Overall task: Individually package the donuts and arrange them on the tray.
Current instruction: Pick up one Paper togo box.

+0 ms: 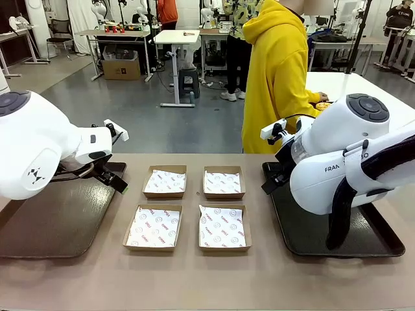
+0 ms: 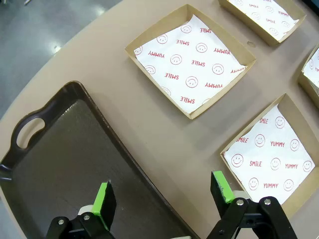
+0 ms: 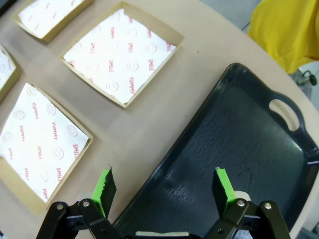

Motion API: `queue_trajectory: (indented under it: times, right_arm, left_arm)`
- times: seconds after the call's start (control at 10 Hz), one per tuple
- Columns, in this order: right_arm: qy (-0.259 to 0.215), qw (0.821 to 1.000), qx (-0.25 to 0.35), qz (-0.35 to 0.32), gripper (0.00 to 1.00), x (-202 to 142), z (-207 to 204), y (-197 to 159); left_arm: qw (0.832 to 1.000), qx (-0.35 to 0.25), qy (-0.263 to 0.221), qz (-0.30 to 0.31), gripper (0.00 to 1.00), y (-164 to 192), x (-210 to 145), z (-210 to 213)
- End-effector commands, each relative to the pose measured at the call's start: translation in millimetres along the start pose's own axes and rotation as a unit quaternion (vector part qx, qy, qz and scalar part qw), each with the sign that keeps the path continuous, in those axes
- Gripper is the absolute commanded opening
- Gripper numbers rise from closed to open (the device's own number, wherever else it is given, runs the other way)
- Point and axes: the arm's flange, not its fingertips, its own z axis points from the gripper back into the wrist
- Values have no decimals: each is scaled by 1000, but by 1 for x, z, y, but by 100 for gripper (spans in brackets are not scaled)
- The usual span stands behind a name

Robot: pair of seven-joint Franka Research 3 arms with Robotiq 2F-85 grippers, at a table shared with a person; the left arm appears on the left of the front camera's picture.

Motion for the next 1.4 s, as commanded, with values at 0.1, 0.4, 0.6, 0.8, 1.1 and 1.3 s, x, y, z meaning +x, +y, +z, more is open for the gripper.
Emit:
queue_trajectory:
  times: [0.1,0.4,0.6,0.8,1.1,1.3]
  right_arm:
    - [36,997,-6,72,100,-35,71,44]
    - [114,976,-57,176,100,-87,165,78]
    - [146,971,-44,183,100,-126,198,92]
    - [130,974,-42,179,100,-141,198,89]
    - [150,971,-59,175,100,-56,246,95]
    - [147,972,-62,172,100,-59,252,93]
  left_arm:
    - [999,29,8,-43,100,-15,-30,50]
    - [993,34,65,-92,100,-20,-95,117]
    - [992,1,87,-95,100,-25,-136,137]
    - [996,-23,66,-60,100,-27,-154,141]
    - [992,10,97,-86,100,3,-17,148]
    - [992,10,97,-86,100,3,-17,148]
